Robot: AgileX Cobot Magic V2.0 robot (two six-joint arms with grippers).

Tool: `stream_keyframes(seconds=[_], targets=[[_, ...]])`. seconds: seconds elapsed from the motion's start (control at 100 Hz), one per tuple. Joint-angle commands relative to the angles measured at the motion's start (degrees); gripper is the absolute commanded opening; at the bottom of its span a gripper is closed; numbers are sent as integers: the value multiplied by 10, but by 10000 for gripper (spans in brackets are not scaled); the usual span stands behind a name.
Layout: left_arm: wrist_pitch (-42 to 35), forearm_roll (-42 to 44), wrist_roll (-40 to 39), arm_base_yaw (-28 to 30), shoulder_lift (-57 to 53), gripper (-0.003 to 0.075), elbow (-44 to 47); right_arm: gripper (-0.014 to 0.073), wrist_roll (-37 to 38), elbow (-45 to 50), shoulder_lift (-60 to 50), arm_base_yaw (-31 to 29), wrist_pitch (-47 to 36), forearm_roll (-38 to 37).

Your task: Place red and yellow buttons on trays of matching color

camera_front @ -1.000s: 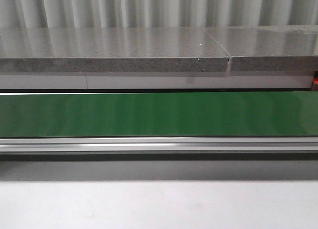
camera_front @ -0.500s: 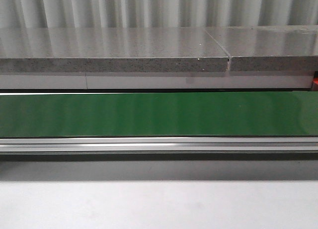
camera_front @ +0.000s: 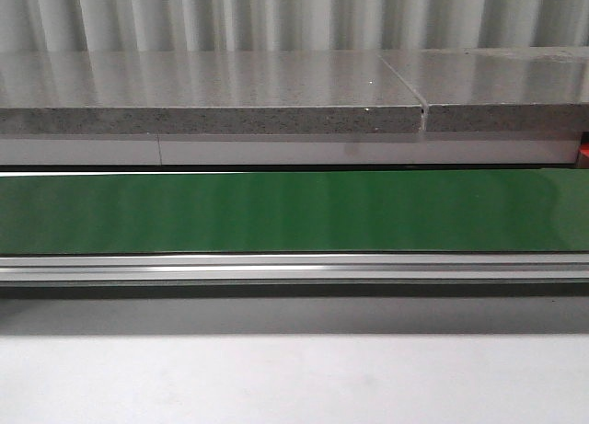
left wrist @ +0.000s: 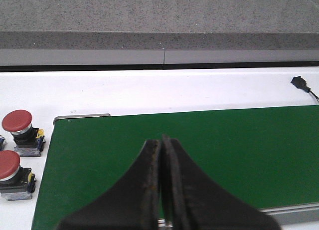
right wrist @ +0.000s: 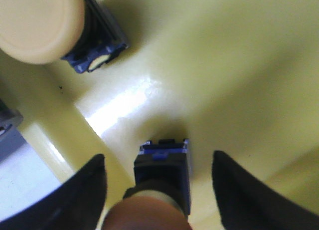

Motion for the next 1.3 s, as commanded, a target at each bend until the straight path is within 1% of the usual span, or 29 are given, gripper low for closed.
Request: stream_keyframes(seconds=[0.0, 0.06, 0.15, 0.28, 0.41, 0.49, 0.56, 0.83, 1.13, 1.29], targets=[[-40, -11, -2, -5, -3, -20, -15, 621, 0, -16, -10, -4, -3, 5], [-40, -11, -2, -5, -3, -20, -15, 669, 0, -20, -11, -4, 1, 5], [-40, -11, -2, -5, -3, -20, -15, 654, 0, -31, -14, -4, 16, 5], [-40, -11, -2, -5, -3, -20, -15, 654, 0, -48, -27, -4, 31, 5], [-40, -11, -2, -5, -3, -20, -15, 654, 0, -49, -69, -1, 28, 7], [-40, -11, -2, -5, -3, -20, -15, 654, 0, -49, -103, 12, 24, 9], [-40, -11, -2, -5, -3, -20, -15, 654, -8, -49, -136, 38, 18, 9], [-40, -11, -2, -5, -3, -20, -15, 654, -53, -49, -273, 185, -8, 9], [-40, -11, -2, -5, -3, -20, -15, 654, -90, -21, -421, 289, -37, 9], [-40, -11, -2, -5, -3, -20, -15, 654, -110, 2, -474, 343, -44, 9]])
